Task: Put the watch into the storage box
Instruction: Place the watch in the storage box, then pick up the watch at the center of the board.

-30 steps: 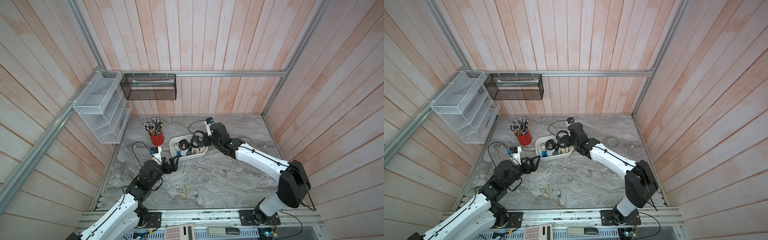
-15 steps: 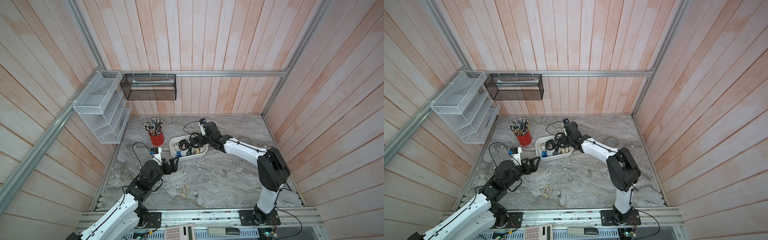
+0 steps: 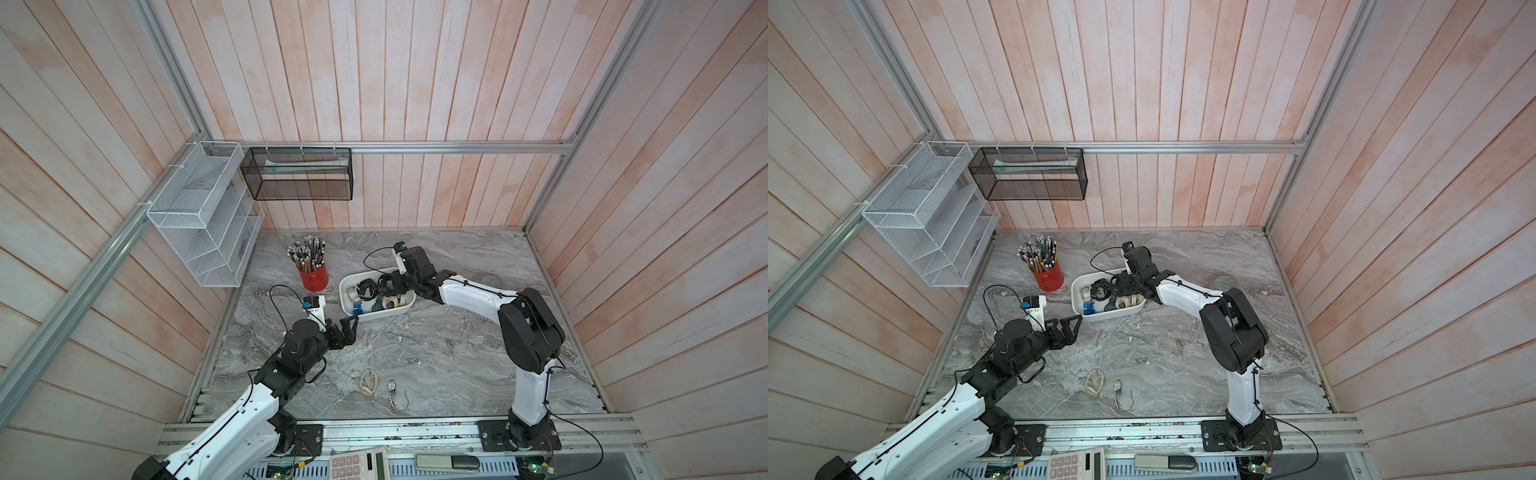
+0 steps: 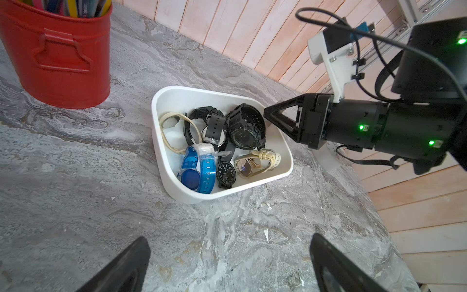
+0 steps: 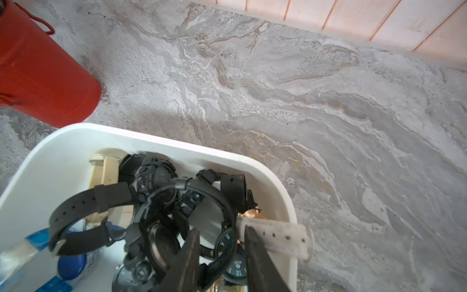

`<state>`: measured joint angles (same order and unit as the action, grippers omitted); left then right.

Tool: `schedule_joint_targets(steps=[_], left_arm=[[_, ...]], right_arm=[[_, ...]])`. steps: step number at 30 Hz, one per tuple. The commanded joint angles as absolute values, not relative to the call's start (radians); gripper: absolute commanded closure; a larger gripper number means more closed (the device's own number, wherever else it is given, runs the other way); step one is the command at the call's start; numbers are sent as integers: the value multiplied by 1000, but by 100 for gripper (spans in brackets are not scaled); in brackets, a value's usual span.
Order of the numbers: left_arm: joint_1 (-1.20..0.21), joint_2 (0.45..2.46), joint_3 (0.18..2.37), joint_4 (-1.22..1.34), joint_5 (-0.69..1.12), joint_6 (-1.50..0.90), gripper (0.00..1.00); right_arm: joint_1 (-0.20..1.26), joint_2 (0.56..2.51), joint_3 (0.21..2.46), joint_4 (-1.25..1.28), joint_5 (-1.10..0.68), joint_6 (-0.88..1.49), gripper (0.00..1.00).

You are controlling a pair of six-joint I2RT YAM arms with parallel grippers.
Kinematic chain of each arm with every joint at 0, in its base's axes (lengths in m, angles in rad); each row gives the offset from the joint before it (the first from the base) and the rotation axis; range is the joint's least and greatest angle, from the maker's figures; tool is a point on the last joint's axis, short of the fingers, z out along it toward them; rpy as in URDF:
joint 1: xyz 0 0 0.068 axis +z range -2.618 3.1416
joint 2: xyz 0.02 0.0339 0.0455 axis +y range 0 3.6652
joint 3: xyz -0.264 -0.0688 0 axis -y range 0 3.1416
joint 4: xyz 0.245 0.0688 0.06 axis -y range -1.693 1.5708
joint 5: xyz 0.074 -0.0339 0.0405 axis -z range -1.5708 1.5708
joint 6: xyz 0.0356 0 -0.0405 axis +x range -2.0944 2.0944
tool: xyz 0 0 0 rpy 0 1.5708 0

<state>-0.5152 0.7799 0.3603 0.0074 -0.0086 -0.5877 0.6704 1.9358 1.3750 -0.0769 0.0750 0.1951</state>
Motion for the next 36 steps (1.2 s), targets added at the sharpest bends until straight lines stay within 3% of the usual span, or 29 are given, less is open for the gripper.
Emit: schedule_joint_targets(steps=[1, 6, 14, 22, 31, 36], left_arm=[[-511, 789, 376, 23, -10, -580, 0], [-512, 803, 361, 44, 5, -588, 0], [-511, 826, 356, 77, 15, -587, 0], [-511, 835, 367, 58, 41, -589, 1], [-535, 798, 352, -130, 126, -601, 20], [-675, 827, 406, -314, 42, -614, 25]], right_arm=[[665, 1845, 1377, -73, 44, 220, 54], [663, 1679, 1250, -38, 9, 250, 32], [663, 1369, 746, 279, -30, 363, 18], [663, 1340, 714, 309, 4, 386, 16], [664, 1385, 767, 285, 7, 382, 16], [663, 1391, 764, 287, 14, 390, 16]])
